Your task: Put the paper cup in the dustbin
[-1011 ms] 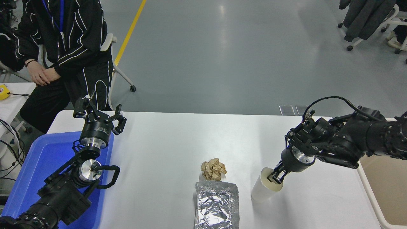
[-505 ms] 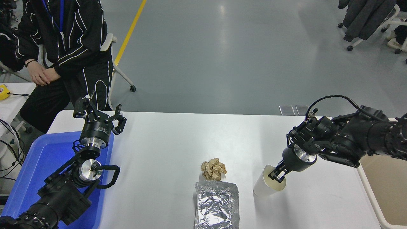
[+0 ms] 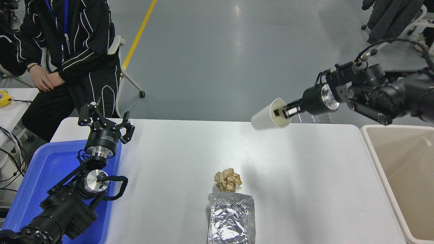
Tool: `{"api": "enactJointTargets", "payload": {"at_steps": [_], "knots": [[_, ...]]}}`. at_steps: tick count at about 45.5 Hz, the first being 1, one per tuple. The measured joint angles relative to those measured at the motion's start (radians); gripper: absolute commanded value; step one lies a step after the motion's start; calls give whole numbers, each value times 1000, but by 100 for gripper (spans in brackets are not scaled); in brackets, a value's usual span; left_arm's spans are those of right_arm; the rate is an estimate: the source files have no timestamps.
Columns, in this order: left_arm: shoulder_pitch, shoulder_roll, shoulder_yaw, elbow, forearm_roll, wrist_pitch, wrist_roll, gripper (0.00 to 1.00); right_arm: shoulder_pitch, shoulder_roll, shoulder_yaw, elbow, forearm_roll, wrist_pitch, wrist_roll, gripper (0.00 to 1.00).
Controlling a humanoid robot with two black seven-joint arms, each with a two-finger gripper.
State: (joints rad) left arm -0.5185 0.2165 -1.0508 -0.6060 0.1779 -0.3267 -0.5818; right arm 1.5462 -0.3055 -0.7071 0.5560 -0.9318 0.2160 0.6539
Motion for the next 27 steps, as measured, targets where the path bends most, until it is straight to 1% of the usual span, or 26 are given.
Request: {"api": "enactJointTargets", "payload": {"at_steps": [8,15,22,27], "knots": [[0,0,0,0,0,0,0,100,-33,-2,16,-151,169,2,0,0],[0,0,0,0,0,0,0,100,-90,0,23,-308,316,6,-3,0],[0,0,0,0,0,0,0,100,-160,-12,41,-439,428,11,-15,0],[0,0,0,0,0,0,0,100,-206,-35,70,-496,487,12,-38,0]]}}
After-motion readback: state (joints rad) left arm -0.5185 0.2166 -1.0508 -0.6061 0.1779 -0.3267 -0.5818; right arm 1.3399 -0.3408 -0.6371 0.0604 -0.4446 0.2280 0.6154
